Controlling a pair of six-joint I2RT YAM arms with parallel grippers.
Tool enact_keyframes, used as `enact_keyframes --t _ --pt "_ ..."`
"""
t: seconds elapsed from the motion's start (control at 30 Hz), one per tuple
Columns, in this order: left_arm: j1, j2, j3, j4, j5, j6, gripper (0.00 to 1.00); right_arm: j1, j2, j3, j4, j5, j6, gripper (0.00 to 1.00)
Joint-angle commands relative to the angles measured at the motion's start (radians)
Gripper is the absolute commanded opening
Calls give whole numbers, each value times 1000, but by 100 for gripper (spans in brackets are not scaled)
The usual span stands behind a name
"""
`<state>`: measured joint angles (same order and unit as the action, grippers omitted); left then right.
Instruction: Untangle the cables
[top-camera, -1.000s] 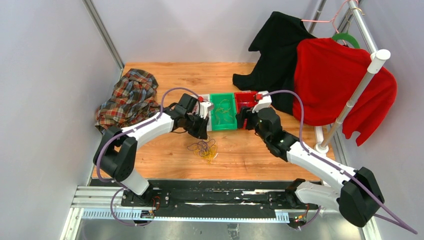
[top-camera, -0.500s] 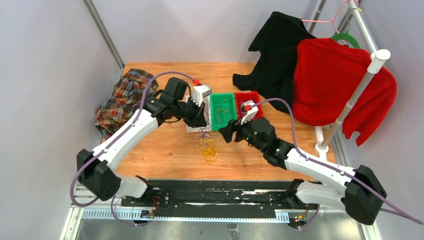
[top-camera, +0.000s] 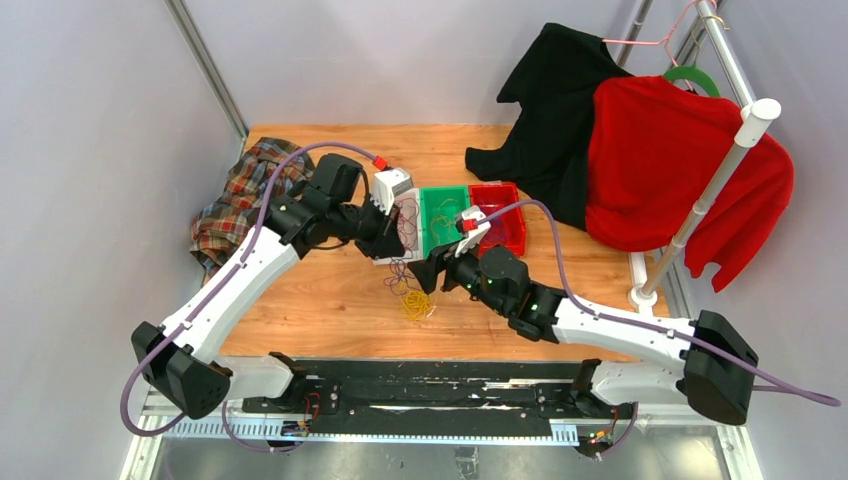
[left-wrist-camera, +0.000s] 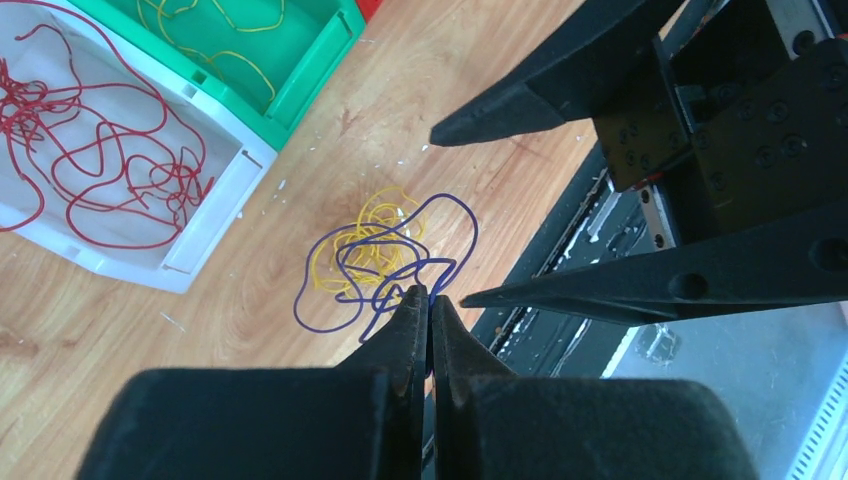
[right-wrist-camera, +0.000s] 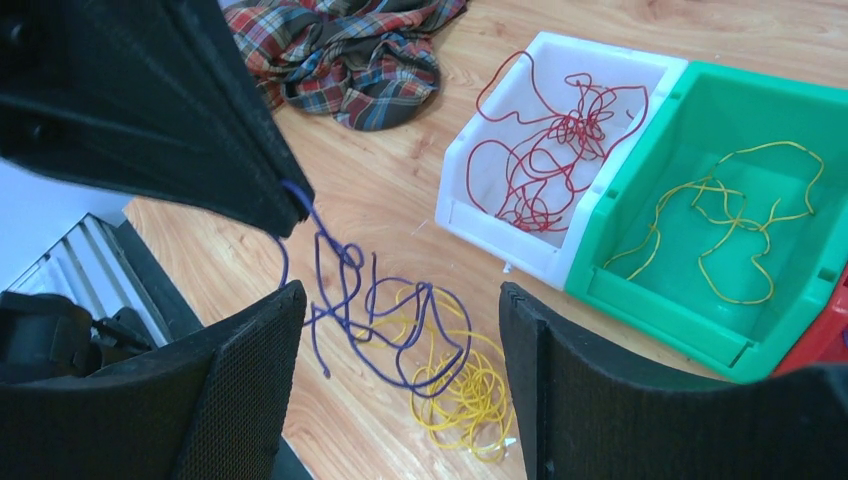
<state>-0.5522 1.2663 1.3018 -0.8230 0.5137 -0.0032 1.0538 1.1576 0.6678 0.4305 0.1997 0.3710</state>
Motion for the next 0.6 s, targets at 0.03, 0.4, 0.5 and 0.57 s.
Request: enact_keyframes --t 0.03,0.4,0.5,0.57 --pt "-9 -34 27 -27 20 -21 1 12 55 68 62 93 14 70" --pt "-11 -19 78 -38 126 -21 1 11 198 85 218 115 29 67" --pt "-11 -18 103 -42 196 -33 1 12 266 113 226 94 36 65" --pt "-11 -16 133 -52 225 -31 1 11 313 119 236 74 49 62"
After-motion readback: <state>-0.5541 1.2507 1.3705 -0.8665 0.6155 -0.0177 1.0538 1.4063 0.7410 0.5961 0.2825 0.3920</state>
